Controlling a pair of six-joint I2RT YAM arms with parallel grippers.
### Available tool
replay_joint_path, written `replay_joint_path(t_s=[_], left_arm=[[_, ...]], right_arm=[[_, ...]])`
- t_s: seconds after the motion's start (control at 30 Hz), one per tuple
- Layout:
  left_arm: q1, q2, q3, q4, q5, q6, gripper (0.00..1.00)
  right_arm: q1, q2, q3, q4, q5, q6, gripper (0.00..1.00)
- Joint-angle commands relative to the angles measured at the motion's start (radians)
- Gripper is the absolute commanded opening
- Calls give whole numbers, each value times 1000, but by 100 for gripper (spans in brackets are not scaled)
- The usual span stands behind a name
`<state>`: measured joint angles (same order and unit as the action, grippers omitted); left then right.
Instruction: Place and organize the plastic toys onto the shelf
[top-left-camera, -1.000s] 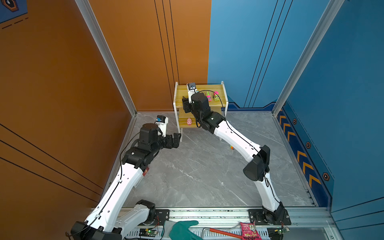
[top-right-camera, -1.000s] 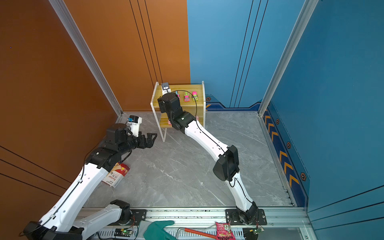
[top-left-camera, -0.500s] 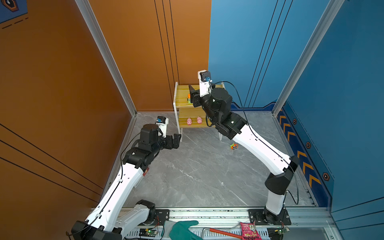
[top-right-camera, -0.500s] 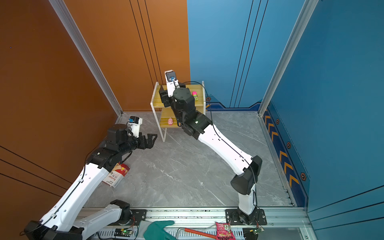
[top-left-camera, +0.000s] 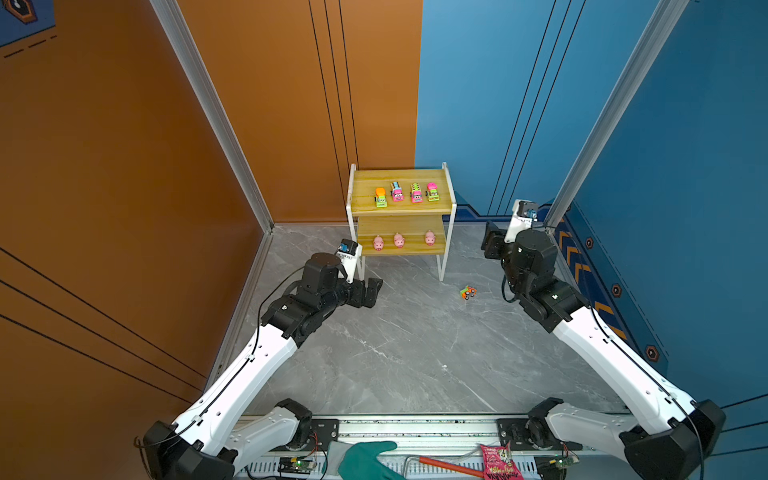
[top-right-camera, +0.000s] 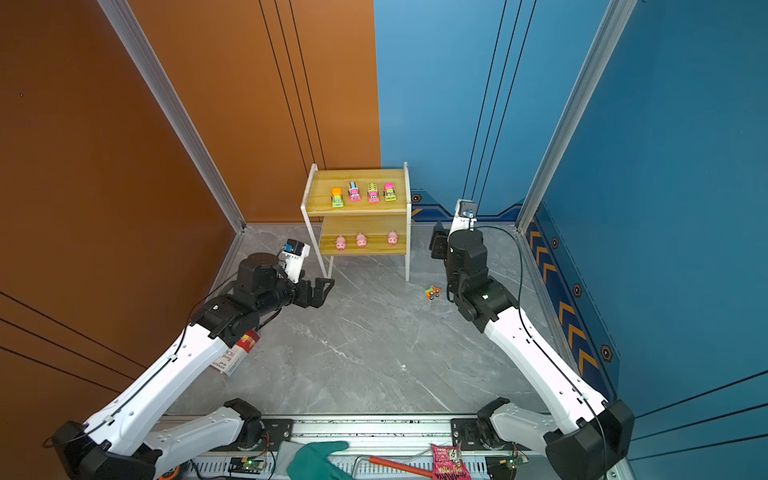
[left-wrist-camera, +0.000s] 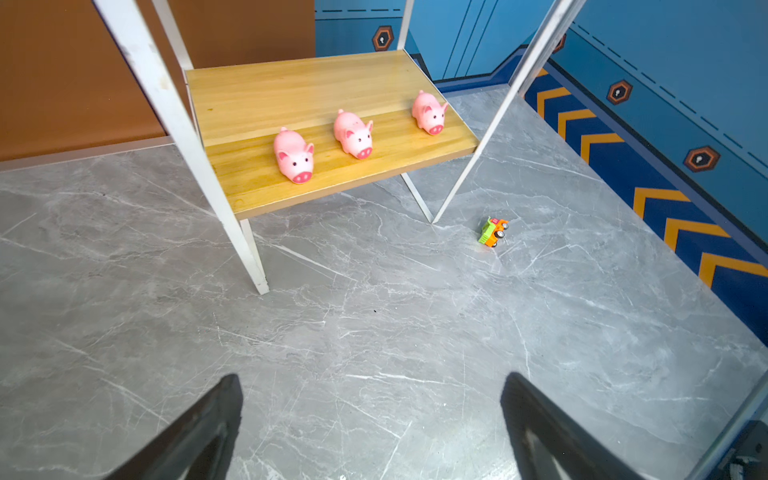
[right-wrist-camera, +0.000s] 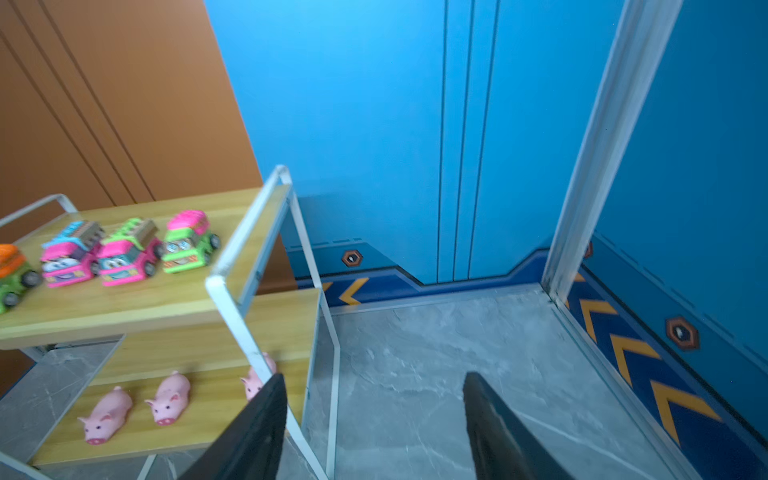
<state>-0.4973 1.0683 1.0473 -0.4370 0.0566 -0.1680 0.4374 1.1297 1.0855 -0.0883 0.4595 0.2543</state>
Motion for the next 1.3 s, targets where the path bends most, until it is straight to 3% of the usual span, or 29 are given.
replay_joint_path(t_s=[0.0,0.13,0.4,0.9,1.27], left_arm=[[-47,16,-10,0,-42,32,98],[-77,33,-10,-4,-35,35,98],[-83,38,-10,-5,-15,28,98],[-70,22,-10,-11,-1,28,98],[-56,11,-10,-11,6,25,98]], right_arm=[[-70,-21,-140,-109,-110,225,68],[-152,57,-253,-112,-218,367,67],[-158,339,-195,-107,-300,503,74],[-137,669,-1,-131,-315,702,78],[-114,768,82,-186,-298,752,77]])
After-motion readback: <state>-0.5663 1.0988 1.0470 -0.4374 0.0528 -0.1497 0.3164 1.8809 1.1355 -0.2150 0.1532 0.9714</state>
